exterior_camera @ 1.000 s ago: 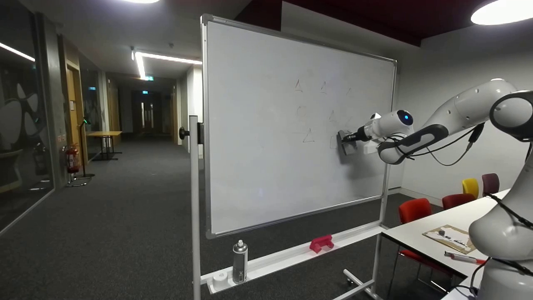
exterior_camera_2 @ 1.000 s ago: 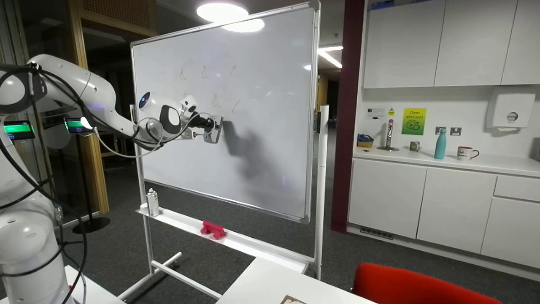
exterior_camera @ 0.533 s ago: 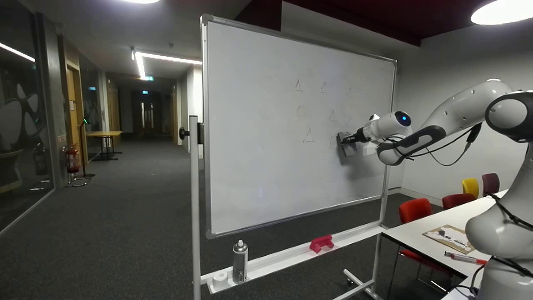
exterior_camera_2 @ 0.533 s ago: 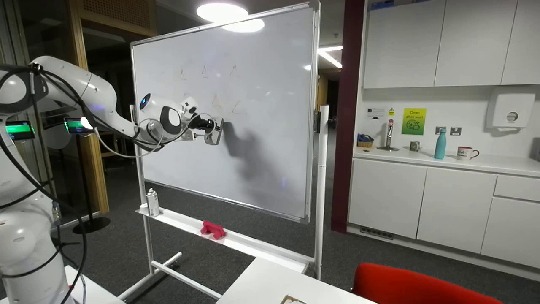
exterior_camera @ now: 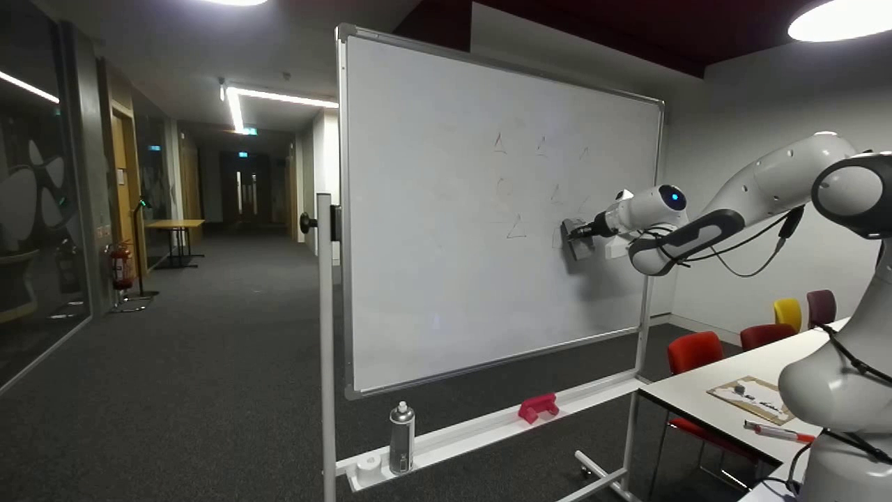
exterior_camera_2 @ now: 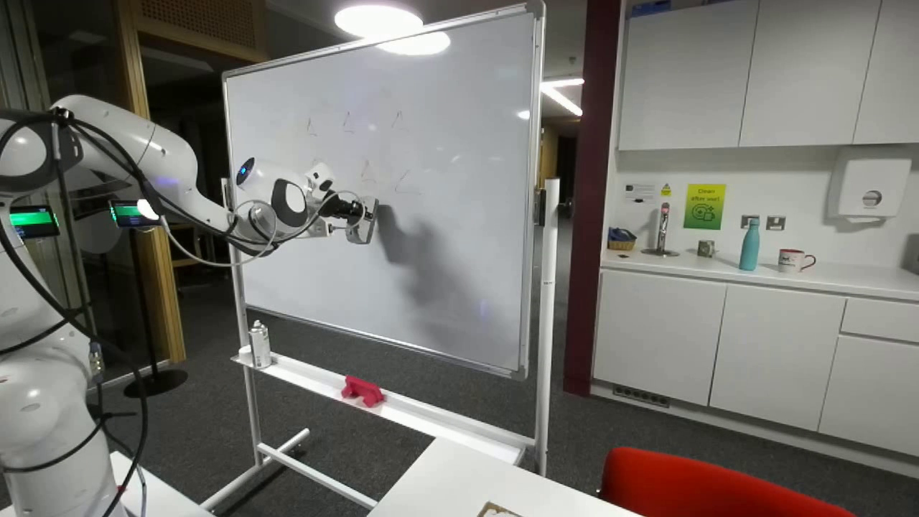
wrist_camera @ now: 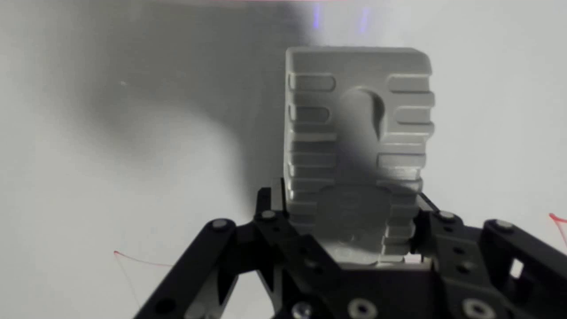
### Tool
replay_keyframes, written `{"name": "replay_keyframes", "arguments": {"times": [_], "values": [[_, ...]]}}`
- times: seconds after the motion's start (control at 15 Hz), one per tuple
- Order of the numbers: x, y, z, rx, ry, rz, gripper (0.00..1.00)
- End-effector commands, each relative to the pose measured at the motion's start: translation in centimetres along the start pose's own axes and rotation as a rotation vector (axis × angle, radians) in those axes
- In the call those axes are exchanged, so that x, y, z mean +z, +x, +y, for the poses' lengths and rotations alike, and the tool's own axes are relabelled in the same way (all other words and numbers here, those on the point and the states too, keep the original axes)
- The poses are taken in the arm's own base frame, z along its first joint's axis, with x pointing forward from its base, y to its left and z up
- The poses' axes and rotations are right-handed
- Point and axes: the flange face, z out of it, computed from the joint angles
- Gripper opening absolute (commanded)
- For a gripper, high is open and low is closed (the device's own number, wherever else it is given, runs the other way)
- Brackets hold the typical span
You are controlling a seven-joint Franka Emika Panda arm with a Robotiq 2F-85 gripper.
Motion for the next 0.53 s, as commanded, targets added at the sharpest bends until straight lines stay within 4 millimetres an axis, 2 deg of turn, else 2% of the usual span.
{"name": "replay_keyframes", "arguments": {"times": [0.0,0.47], "values": [[0.2,0.0,0.1,0.001,-0.002,-0.002,0.35],[2.0,-1.6,0.3,-0.017,-0.009,-0.056,0.35]]}}
